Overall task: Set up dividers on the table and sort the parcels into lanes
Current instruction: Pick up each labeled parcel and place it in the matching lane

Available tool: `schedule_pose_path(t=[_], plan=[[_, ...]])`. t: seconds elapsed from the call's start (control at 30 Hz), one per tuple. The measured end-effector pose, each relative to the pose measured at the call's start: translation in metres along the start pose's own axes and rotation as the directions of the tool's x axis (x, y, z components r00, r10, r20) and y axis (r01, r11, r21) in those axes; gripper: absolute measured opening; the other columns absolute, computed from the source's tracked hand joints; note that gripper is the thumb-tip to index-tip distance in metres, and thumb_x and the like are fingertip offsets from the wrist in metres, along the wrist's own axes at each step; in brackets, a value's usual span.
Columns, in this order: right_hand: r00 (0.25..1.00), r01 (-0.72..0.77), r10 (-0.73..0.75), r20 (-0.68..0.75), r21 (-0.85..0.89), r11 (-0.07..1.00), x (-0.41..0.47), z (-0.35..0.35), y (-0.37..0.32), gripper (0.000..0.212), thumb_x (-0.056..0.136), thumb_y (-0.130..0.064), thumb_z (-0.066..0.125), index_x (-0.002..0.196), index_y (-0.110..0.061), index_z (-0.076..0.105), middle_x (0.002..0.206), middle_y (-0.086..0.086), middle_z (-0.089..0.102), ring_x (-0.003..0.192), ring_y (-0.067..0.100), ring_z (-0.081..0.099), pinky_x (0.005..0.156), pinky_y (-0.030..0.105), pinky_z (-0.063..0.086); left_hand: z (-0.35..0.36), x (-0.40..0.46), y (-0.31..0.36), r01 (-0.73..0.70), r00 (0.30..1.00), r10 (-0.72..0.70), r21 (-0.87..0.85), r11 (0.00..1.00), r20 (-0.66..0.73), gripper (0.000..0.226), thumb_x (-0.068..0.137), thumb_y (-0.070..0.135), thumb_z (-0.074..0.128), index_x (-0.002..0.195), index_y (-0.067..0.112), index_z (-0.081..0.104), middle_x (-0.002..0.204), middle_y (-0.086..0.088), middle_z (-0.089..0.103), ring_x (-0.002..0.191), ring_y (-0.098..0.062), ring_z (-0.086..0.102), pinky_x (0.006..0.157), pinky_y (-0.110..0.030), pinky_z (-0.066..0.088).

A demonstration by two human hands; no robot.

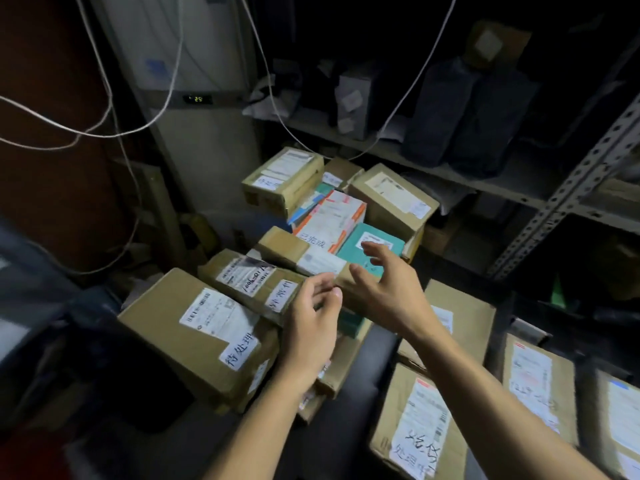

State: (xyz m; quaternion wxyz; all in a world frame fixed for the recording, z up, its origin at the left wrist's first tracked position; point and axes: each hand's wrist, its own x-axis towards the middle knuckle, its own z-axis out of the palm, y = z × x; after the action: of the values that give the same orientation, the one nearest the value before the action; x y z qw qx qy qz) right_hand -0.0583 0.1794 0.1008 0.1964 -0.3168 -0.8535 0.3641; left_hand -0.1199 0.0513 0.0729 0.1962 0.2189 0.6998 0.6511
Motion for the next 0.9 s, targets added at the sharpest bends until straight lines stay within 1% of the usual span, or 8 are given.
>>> schedule_pose_path(t=[0.17, 0.27, 0.37, 0.47, 0.57, 0.67, 0.8, 0.9], plan=[[0.997, 0.074, -0.073, 0.032, -0.043, 0.996, 0.028, 0.020, -0.027, 0.054, 0.095, -0.042, 0.059, 0.144, -0.023, 0.045, 0.145, -0.005, 0.052, 0.128, 0.011, 0.049, 0.104, 0.033, 0.043, -0.034, 0.030, 0.001, -0.018, 0.999, 0.017, -0.018, 1.000, -0.033, 0.022, 0.095, 0.014, 0.058, 0.107, 0.033, 0.060, 0.108, 0.014, 0.066, 0.099, 0.006, 0.063, 0.079, -0.008, 0.047], [0.983, 0.147, -0.132, 0.128, -0.119, 0.982, 0.039, 0.034, -0.029, 0.059, 0.093, -0.044, 0.061, 0.145, -0.027, 0.041, 0.146, -0.004, 0.050, 0.129, 0.012, 0.048, 0.099, 0.027, 0.038, -0.053, 0.042, -0.003, 0.010, 0.999, -0.010, -0.005, 1.000, -0.036, 0.022, 0.096, 0.019, 0.058, 0.109, 0.036, 0.059, 0.109, 0.016, 0.066, 0.099, 0.010, 0.061, 0.082, -0.009, 0.047], [0.958, 0.145, -0.055, 0.282, -0.308, 0.940, 0.048, 0.044, -0.021, 0.071, 0.088, -0.044, 0.066, 0.149, -0.031, 0.033, 0.151, -0.001, 0.043, 0.134, 0.021, 0.044, 0.104, 0.037, 0.040, -0.068, 0.049, -0.010, 0.040, 0.997, -0.040, 0.003, 0.999, -0.059, 0.022, 0.096, 0.021, 0.057, 0.107, 0.040, 0.058, 0.109, 0.019, 0.065, 0.098, 0.014, 0.060, 0.078, -0.003, 0.045], [0.932, 0.125, 0.050, 0.359, -0.448, 0.885, 0.053, 0.047, -0.014, 0.078, 0.086, -0.042, 0.069, 0.151, -0.031, 0.027, 0.148, 0.004, 0.045, 0.130, 0.026, 0.045, 0.105, 0.045, 0.044, -0.074, 0.053, -0.016, 0.060, 0.995, -0.060, -0.001, 0.998, -0.074, 0.022, 0.096, 0.022, 0.058, 0.104, 0.042, 0.058, 0.108, 0.020, 0.065, 0.098, 0.014, 0.060, 0.077, -0.005, 0.046], [0.933, 0.135, 0.046, 0.356, -0.466, 0.874, 0.053, 0.047, -0.011, 0.064, 0.088, -0.042, 0.067, 0.144, -0.032, 0.037, 0.135, 0.005, 0.054, 0.119, 0.024, 0.052, 0.097, 0.045, 0.049, -0.074, 0.055, -0.020, 0.073, 0.995, -0.073, -0.001, 0.997, -0.070, 0.021, 0.096, 0.022, 0.058, 0.104, 0.042, 0.058, 0.107, 0.020, 0.066, 0.098, 0.012, 0.061, 0.082, -0.010, 0.047], [0.938, 0.149, 0.004, 0.345, -0.415, 0.898, 0.047, 0.043, -0.009, 0.053, 0.089, -0.041, 0.067, 0.136, -0.030, 0.046, 0.130, 0.003, 0.057, 0.113, 0.021, 0.054, 0.093, 0.043, 0.051, -0.073, 0.058, -0.023, 0.079, 0.996, -0.078, 0.006, 0.997, -0.051, 0.021, 0.096, 0.021, 0.058, 0.105, 0.040, 0.058, 0.108, 0.017, 0.066, 0.098, 0.012, 0.061, 0.080, -0.009, 0.048], [0.972, 0.135, -0.065, 0.225, -0.312, 0.941, 0.032, 0.027, -0.004, 0.057, 0.087, -0.039, 0.069, 0.138, -0.030, 0.045, 0.137, 0.000, 0.054, 0.118, 0.018, 0.051, 0.093, 0.035, 0.047, -0.067, 0.059, -0.024, 0.089, 0.996, -0.089, 0.033, 0.995, -0.016, 0.020, 0.097, 0.017, 0.057, 0.110, 0.032, 0.059, 0.109, 0.016, 0.065, 0.094, 0.017, 0.059, 0.076, -0.002, 0.044], [0.990, 0.115, -0.084, 0.111, -0.303, 0.946, 0.020, 0.010, -0.002, 0.059, 0.087, -0.043, 0.068, 0.140, -0.029, 0.046, 0.139, -0.002, 0.053, 0.121, 0.017, 0.051, 0.093, 0.032, 0.046, -0.059, 0.058, -0.022, 0.096, 0.995, -0.096, 0.059, 0.994, -0.001, 0.017, 0.097, 0.017, 0.057, 0.106, 0.031, 0.059, 0.107, 0.014, 0.065, 0.093, 0.013, 0.061, 0.074, -0.004, 0.045]])
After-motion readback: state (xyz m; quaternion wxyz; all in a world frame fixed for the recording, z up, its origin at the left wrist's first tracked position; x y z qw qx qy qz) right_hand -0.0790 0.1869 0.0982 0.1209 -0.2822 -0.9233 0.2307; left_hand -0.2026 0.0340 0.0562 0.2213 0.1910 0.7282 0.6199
